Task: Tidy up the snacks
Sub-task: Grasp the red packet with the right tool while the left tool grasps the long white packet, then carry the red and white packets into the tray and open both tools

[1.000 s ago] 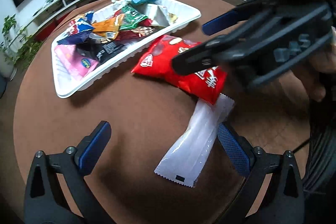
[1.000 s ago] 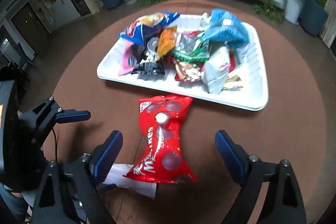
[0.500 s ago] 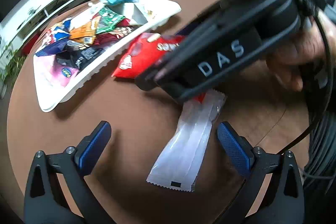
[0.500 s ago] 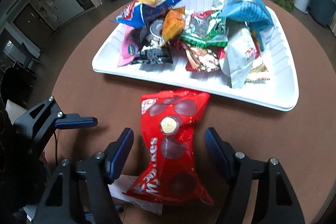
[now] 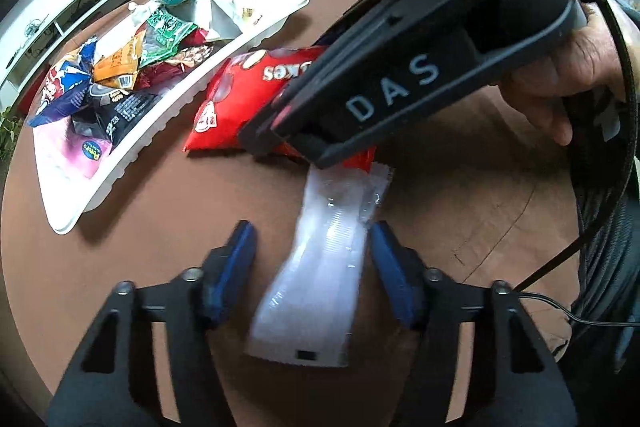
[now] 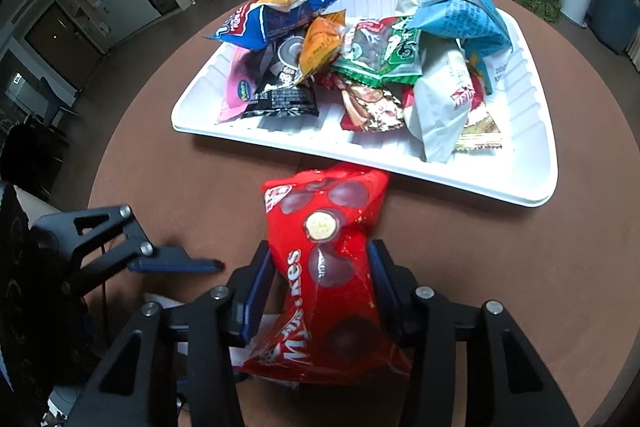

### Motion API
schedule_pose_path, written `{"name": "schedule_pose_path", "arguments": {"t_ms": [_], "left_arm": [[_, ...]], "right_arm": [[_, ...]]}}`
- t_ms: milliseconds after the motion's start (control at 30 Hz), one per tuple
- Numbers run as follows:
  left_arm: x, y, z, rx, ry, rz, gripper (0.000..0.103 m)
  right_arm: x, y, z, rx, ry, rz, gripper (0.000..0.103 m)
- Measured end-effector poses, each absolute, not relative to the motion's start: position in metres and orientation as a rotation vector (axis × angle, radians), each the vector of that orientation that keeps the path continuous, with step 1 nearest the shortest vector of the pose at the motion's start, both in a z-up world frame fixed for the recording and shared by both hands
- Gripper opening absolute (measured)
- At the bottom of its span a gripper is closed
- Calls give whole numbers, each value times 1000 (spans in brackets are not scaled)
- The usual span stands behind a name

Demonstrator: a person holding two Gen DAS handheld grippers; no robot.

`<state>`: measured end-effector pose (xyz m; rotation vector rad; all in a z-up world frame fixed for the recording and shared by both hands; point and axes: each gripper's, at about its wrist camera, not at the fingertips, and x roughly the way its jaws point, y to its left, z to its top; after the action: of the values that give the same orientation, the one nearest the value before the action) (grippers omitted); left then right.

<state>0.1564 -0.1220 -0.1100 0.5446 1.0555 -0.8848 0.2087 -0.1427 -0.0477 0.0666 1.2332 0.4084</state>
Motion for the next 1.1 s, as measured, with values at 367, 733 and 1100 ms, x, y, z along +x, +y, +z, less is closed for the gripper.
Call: {"name": "schedule_pose_path", "arguments": {"t_ms": [367, 733, 1100], "left_arm": [[160, -130, -109, 590, 1086, -898, 35], [150, -129, -109, 557, 1096, -873, 25], [147, -101, -91, 384, 1072, -837, 23]], "right_arm": [[204, -144, -42, 67, 1236, 410, 39], [192, -146, -31, 102, 1185, 413, 32], [173, -160, -22, 172, 1139, 410, 31]]}}
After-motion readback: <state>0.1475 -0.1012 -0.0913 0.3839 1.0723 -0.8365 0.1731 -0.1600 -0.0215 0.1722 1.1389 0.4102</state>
